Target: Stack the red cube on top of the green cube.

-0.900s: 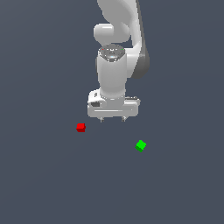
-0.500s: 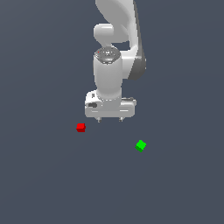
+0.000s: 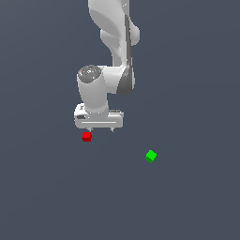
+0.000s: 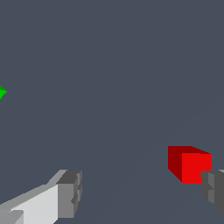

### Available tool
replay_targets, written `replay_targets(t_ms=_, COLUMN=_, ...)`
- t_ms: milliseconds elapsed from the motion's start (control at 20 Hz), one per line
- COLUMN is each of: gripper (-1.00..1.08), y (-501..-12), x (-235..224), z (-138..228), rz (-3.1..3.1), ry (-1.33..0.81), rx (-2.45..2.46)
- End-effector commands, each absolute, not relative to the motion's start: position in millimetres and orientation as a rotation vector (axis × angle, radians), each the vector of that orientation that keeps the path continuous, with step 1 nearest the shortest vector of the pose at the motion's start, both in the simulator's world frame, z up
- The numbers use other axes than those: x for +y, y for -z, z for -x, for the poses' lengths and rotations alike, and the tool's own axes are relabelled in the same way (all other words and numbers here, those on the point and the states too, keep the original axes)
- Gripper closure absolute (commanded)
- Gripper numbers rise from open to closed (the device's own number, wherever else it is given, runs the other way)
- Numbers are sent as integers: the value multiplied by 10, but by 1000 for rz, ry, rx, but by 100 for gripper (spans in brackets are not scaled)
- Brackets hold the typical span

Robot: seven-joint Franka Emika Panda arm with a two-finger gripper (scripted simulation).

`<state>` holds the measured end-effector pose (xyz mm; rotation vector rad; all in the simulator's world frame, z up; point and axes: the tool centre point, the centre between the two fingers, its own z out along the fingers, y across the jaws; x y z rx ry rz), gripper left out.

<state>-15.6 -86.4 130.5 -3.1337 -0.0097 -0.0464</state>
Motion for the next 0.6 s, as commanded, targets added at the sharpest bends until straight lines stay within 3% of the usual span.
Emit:
replay_targets(t_ms=0, gripper=-92, y=-1133, x=-1136, z=251, rz=3136, ry=33, rx=-7)
replay_targets(t_ms=550, gripper=-92, y=-699, x=-1832, z=455, rz=3141, ry=0, rx=-4)
